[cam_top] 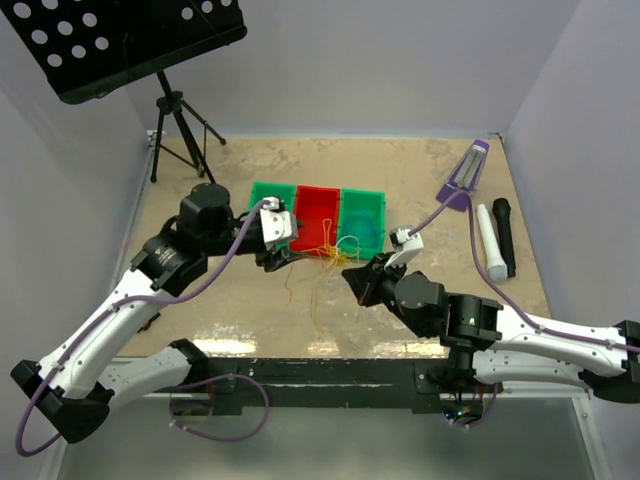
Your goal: Untangle the cables
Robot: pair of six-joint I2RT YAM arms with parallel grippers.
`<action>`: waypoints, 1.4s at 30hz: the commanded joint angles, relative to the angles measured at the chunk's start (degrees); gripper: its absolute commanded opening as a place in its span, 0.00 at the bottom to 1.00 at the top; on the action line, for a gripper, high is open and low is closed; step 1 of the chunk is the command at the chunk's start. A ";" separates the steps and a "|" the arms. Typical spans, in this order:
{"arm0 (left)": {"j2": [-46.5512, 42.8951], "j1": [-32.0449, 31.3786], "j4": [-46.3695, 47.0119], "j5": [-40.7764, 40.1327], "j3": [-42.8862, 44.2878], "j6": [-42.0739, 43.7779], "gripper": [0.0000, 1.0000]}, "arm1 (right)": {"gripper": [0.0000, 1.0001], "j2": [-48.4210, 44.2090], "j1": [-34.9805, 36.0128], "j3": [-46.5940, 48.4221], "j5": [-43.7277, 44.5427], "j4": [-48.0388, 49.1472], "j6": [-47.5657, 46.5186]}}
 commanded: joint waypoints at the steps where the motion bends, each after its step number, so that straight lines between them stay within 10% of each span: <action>1: 0.37 -0.62 4.19 7.99 0.07 -1.60 0.62 | 0.00 -0.44 0.01 -0.65 -3.98 8.49 -6.53; 16: 2.49 -2.47 -0.82 13.35 1.66 4.30 0.27 | 0.00 2.46 0.01 0.67 -6.18 11.05 -10.14; 30: 1.61 -2.47 2.08 11.34 -0.72 3.94 0.42 | 0.00 2.11 0.19 0.75 -8.11 12.63 -10.76; 37: 1.43 -2.47 2.25 11.77 -0.98 4.47 0.00 | 0.00 2.02 0.36 0.49 -8.81 13.68 -10.85; 42: 1.26 -2.47 1.64 10.20 -0.63 5.08 0.00 | 0.11 2.46 0.36 0.58 -9.78 12.90 -10.06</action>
